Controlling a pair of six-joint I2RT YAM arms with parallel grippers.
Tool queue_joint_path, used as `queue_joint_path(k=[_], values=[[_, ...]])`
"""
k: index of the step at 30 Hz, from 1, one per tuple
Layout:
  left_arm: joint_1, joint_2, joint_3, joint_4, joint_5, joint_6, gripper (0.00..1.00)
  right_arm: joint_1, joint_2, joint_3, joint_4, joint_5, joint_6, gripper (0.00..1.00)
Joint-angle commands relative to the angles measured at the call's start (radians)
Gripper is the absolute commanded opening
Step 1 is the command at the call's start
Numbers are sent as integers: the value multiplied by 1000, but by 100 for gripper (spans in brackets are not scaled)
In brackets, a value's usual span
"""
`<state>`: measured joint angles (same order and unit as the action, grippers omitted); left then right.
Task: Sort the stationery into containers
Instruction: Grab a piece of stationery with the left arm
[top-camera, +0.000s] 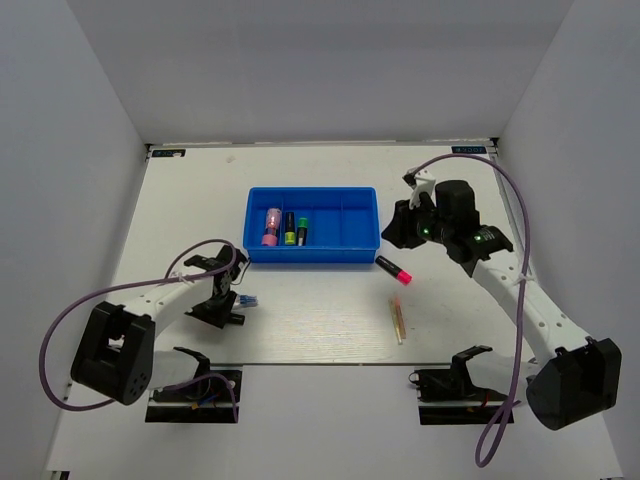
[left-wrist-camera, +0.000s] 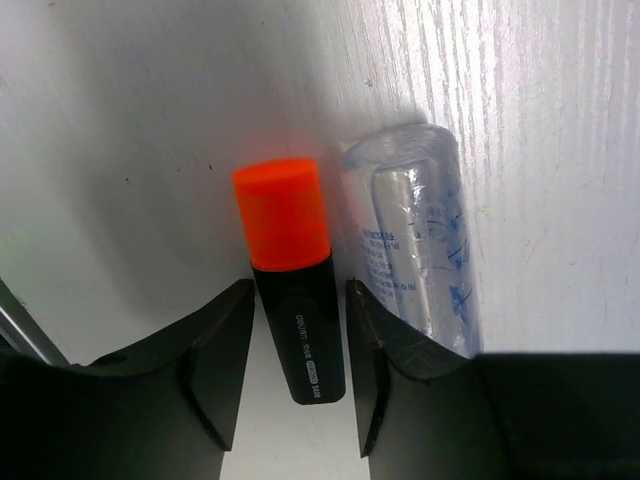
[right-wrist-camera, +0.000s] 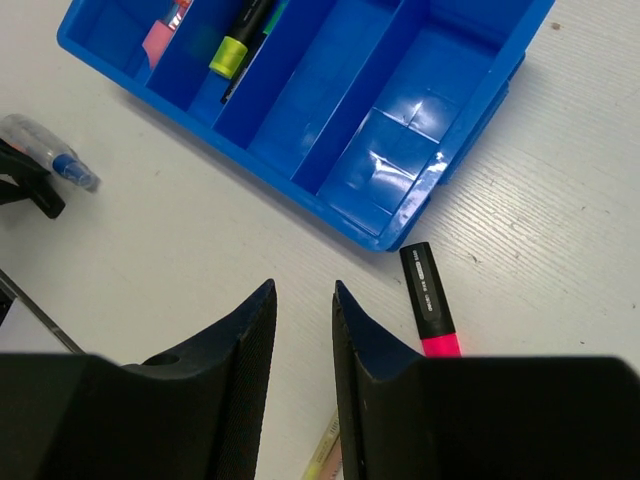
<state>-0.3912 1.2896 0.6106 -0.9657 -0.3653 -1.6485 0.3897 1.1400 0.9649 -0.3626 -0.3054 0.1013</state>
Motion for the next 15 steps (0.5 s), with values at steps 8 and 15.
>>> queue_joint_path(k=[8,15], values=[[2,99,-170,146,158,51,30,-70,-46,-14,25,-69,38,33],[-63,36,-59,44,86,177,0,-106,-54,-28,-2,-123,9,59]])
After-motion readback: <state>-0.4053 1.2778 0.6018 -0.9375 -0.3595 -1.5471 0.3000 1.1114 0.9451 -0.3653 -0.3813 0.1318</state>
